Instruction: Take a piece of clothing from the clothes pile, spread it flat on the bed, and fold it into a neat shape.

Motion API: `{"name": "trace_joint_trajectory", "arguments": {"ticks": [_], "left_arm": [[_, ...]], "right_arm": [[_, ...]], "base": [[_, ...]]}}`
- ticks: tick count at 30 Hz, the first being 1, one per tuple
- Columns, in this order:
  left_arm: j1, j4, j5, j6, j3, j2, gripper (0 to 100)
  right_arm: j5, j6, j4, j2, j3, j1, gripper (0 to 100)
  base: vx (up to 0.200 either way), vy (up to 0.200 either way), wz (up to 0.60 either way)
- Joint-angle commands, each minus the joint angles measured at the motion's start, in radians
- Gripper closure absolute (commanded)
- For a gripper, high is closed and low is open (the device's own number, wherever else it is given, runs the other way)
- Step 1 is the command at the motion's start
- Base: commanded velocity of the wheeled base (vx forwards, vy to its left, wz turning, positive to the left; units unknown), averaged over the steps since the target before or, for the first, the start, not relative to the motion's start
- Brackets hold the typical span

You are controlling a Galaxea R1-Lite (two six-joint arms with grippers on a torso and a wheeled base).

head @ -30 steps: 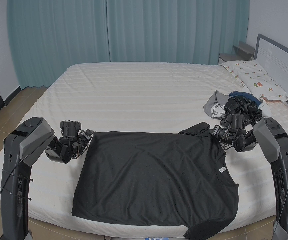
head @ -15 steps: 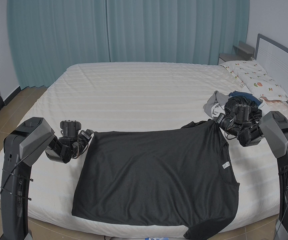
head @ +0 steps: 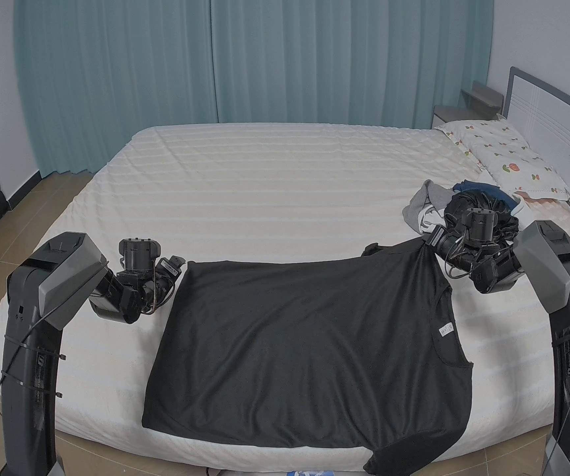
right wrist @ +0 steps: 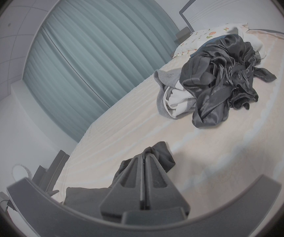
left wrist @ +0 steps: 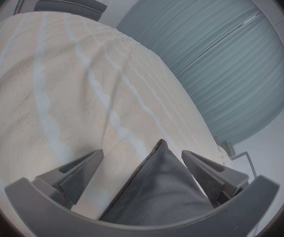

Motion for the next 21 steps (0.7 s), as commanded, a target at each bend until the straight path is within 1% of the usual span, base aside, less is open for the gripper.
{"name": "trace_joint_trajectory", "arguments": {"ticks": [1, 4, 5, 8, 12, 13, 14, 16, 19, 20, 21], "left_arm": [[0.000, -0.001, 0.000, 0.000, 0.001, 0.000, 0], [0.000, -0.001, 0.000, -0.002, 0.004, -0.001, 0], [0.000, -0.001, 0.000, -0.002, 0.006, -0.003, 0], [0.000, -0.002, 0.000, -0.004, 0.015, -0.009, 0], [0.000, -0.062, -0.002, -0.007, 0.059, -0.029, 0], [0.000, -0.062, -0.002, -0.007, 0.059, -0.029, 0], [0.001, -0.116, 0.000, -0.005, 0.105, -0.049, 0], [0.004, -0.156, -0.002, -0.007, 0.158, -0.095, 0], [0.007, -0.171, -0.017, -0.005, 0.225, -0.169, 0], [0.007, -0.171, -0.031, -0.005, 0.240, -0.198, 0], [0.007, -0.170, -0.035, -0.005, 0.247, -0.210, 0]], "right_arm": [[-0.001, -0.021, 0.005, 0.029, 0.003, -0.015, 100], [-0.006, -0.044, 0.005, 0.052, 0.006, -0.023, 100], [-0.009, -0.044, 0.000, 0.056, 0.006, -0.023, 0], [-0.012, -0.044, -0.003, 0.047, 0.017, -0.024, 0], [0.002, -0.045, -0.003, -0.059, 0.120, -0.047, 0], [0.002, -0.045, -0.003, -0.059, 0.120, -0.047, 0], [0.012, -0.045, -0.005, -0.112, 0.203, -0.058, 0], [0.014, -0.038, -0.009, -0.160, 0.283, -0.069, 0], [0.017, -0.030, -0.046, -0.244, 0.437, -0.081, 0], [0.019, -0.027, -0.069, -0.284, 0.510, -0.081, 0], [0.019, -0.026, -0.080, -0.303, 0.545, -0.080, 0]], "base": [[0.000, 0.000, 0.00], [0.000, 0.000, 0.00], [0.000, 0.000, 0.00], [0.000, 0.000, 0.00], [0.000, 0.000, 0.00], [0.000, 0.000, 0.00], [0.000, 0.000, 0.00], [0.000, 0.000, 0.00], [0.000, 0.000, 0.00], [0.000, 0.000, 0.00], [0.000, 0.000, 0.00]]}}
